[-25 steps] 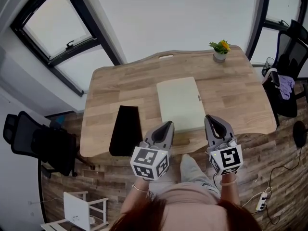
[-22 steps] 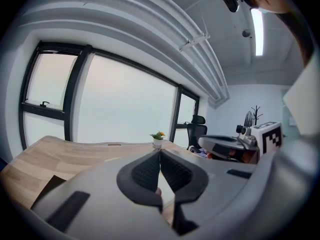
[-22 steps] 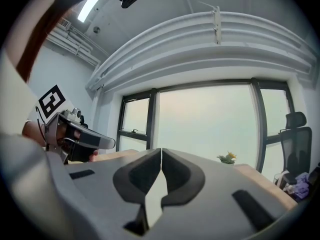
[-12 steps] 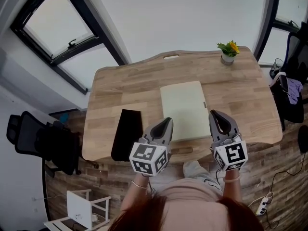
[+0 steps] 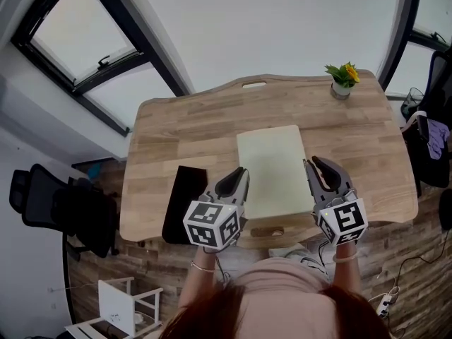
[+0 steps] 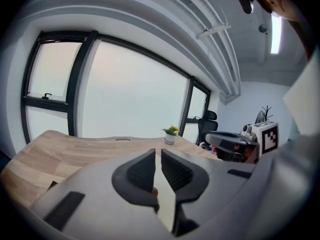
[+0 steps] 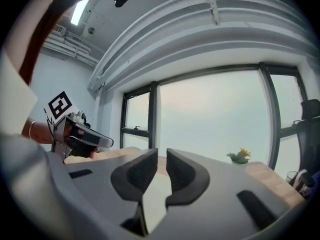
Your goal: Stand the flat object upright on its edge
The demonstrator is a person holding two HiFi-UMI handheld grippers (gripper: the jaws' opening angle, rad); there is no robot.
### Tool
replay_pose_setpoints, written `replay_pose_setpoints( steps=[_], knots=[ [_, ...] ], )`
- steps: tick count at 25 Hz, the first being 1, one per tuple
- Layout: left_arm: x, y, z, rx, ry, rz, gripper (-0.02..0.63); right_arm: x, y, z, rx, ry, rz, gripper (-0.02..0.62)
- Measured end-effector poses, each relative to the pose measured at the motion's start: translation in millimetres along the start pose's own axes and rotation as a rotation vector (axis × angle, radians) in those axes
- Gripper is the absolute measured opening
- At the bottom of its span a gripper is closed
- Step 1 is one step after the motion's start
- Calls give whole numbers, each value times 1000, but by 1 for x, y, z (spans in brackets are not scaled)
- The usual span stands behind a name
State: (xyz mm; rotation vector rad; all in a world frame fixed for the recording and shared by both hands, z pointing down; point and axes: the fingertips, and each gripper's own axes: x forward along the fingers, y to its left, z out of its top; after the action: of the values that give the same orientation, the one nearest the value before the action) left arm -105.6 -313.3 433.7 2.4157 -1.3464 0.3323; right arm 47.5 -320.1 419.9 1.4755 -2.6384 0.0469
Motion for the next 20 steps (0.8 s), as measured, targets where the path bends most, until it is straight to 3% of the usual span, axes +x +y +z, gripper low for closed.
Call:
replay_pose_setpoints(
  steps=[5,8,20],
  knots=[
    [12,22,0,-29,4,26,22,22,-9,-13,-13,45,34,56],
    [20,34,-4,-48,26,37,75,34,-12,-22,-15,74,54,70],
    [50,76,-27,-141,91,70,99,71,-33,-66,27,182,90,102]
  ],
)
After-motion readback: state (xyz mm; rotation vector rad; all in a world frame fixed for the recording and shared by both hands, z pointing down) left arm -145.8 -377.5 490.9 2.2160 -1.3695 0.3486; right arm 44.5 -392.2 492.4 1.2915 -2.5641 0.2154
